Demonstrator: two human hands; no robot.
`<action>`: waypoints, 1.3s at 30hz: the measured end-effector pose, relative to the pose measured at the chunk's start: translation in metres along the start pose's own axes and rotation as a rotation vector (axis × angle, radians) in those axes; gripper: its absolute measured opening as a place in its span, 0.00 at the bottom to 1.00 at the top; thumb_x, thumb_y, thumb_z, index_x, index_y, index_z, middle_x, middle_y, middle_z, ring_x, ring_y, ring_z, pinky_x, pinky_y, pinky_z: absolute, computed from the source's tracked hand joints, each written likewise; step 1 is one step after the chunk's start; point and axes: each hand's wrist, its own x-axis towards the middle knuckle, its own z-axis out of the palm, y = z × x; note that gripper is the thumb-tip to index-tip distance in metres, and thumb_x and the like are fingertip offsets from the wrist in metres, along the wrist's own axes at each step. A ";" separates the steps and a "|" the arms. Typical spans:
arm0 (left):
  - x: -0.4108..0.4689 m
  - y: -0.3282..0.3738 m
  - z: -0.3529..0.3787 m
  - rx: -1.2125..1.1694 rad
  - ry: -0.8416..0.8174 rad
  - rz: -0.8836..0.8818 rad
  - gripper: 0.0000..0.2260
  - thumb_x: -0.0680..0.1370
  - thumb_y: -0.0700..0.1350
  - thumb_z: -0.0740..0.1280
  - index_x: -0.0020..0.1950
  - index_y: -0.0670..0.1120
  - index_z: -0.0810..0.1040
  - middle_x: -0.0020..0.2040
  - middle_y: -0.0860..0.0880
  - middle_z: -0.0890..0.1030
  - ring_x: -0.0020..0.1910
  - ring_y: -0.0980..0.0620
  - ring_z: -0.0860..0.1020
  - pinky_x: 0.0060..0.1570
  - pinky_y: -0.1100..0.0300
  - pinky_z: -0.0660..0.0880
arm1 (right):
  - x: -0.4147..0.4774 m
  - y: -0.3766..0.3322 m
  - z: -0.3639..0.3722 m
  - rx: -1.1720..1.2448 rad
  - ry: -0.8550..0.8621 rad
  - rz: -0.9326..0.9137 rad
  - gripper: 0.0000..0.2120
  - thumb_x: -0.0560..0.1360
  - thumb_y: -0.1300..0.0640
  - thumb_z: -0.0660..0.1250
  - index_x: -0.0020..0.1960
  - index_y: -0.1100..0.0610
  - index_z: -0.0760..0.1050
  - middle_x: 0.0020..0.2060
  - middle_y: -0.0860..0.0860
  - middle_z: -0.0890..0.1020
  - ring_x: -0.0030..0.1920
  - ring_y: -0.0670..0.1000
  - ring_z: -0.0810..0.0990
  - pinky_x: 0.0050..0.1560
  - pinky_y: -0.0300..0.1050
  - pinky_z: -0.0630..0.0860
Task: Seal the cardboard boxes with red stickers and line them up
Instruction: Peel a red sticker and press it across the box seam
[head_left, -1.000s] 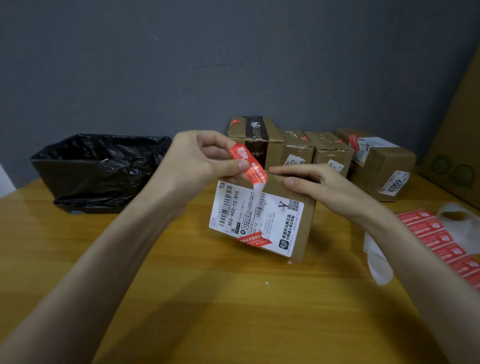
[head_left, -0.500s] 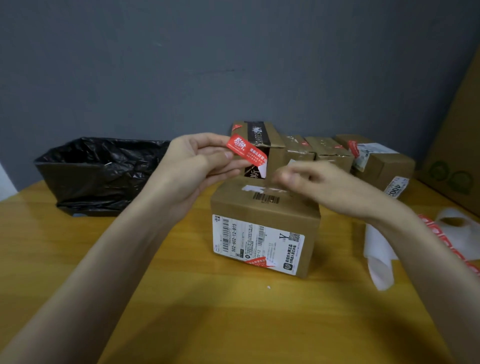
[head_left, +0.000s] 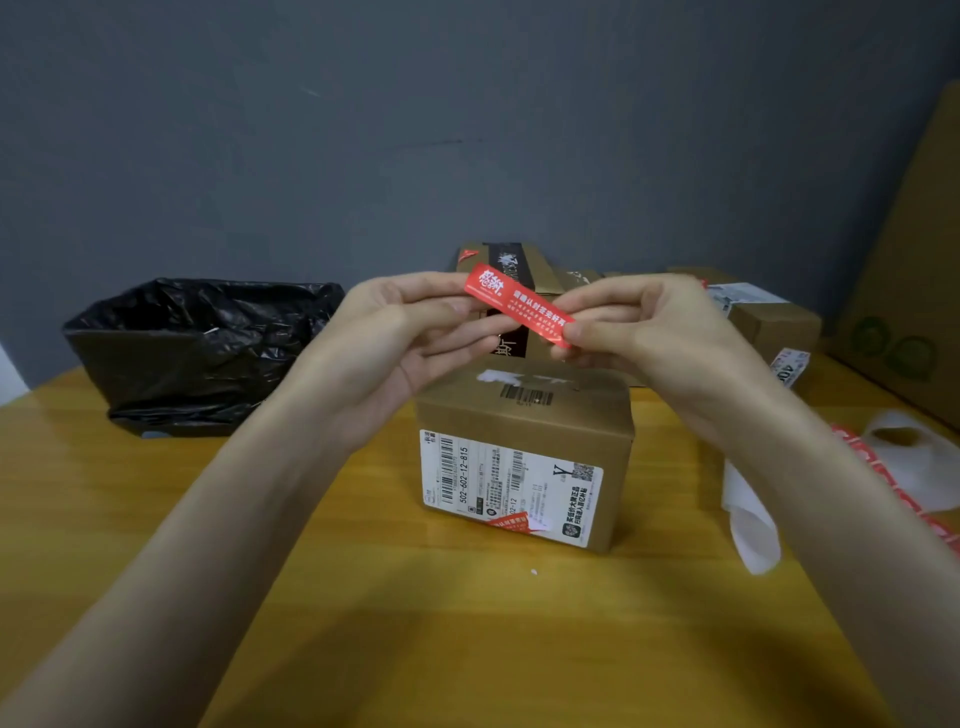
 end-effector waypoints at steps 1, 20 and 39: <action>0.000 0.000 -0.001 -0.022 -0.001 -0.016 0.12 0.77 0.31 0.59 0.58 0.35 0.75 0.51 0.41 0.83 0.51 0.46 0.83 0.49 0.58 0.80 | 0.000 -0.001 -0.002 0.019 -0.013 0.016 0.08 0.72 0.69 0.67 0.49 0.60 0.80 0.38 0.56 0.85 0.37 0.47 0.84 0.41 0.36 0.81; 0.001 -0.012 0.002 0.165 0.119 0.178 0.02 0.75 0.36 0.67 0.45 0.42 0.77 0.45 0.42 0.85 0.44 0.47 0.84 0.43 0.60 0.81 | -0.006 -0.010 0.000 -0.330 0.035 0.053 0.12 0.65 0.57 0.77 0.46 0.49 0.80 0.42 0.44 0.82 0.44 0.45 0.81 0.44 0.37 0.76; 0.012 -0.031 -0.010 0.289 0.303 0.270 0.03 0.72 0.38 0.71 0.43 0.45 0.83 0.34 0.50 0.84 0.35 0.58 0.81 0.36 0.67 0.76 | -0.005 -0.001 0.011 -0.208 0.141 0.024 0.03 0.70 0.58 0.72 0.38 0.56 0.81 0.35 0.50 0.83 0.35 0.47 0.82 0.35 0.41 0.80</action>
